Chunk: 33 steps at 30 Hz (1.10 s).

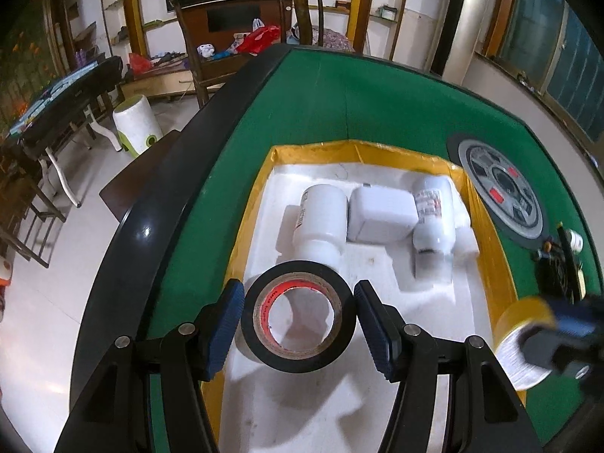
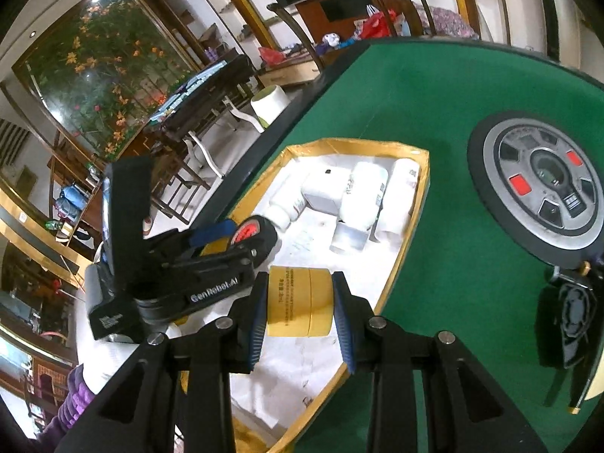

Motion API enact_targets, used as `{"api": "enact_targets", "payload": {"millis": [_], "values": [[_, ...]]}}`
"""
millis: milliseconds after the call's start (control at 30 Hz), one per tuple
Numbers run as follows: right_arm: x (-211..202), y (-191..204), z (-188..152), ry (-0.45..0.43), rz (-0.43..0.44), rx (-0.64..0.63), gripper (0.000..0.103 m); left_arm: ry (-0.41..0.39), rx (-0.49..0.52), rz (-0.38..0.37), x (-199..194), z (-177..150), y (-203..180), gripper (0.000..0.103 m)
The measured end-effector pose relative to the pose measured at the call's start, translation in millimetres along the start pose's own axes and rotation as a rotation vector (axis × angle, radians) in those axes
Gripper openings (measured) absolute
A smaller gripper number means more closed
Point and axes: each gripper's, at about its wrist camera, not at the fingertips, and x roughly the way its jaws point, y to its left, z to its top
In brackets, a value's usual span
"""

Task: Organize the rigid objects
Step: 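Carry the black tape with the left tool while the right tool carries the yellow tape to the tray, then open both tools to drop the two tape rolls into the foam tray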

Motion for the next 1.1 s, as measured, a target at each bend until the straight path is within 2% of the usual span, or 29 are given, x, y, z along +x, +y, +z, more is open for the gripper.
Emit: {"api": "enact_targets", "payload": {"millis": [167, 333, 433, 667, 900, 1100], "values": [[14.3, -3.8, 3.6, 0.021, -0.011, 0.016, 0.031, -0.016, -0.034, -0.013, 3.4, 5.4, 1.1, 0.064], [20.1, -3.5, 5.4, 0.033, -0.017, 0.008, 0.031, 0.008, -0.101, -0.105, 0.2, 6.0, 8.7, 0.065], [28.6, -2.0, 7.5, 0.047, -0.028, 0.002, 0.031, -0.014, -0.119, -0.143, -14.4, 1.7, 11.9, 0.064], [51.4, 12.3, 14.8, 0.096, -0.044, -0.034, 0.031, -0.131, -0.150, -0.199, -68.1, -17.6, 29.3, 0.064], [77.5, 19.4, 22.4, 0.135, -0.089, -0.064, 0.031, -0.131, -0.195, -0.237, -83.9, -43.1, 47.0, 0.064], [69.2, 26.4, 23.8, 0.089, -0.108, -0.063, 0.042, -0.146, -0.208, -0.250, -93.3, -57.4, 54.5, 0.064]]}}
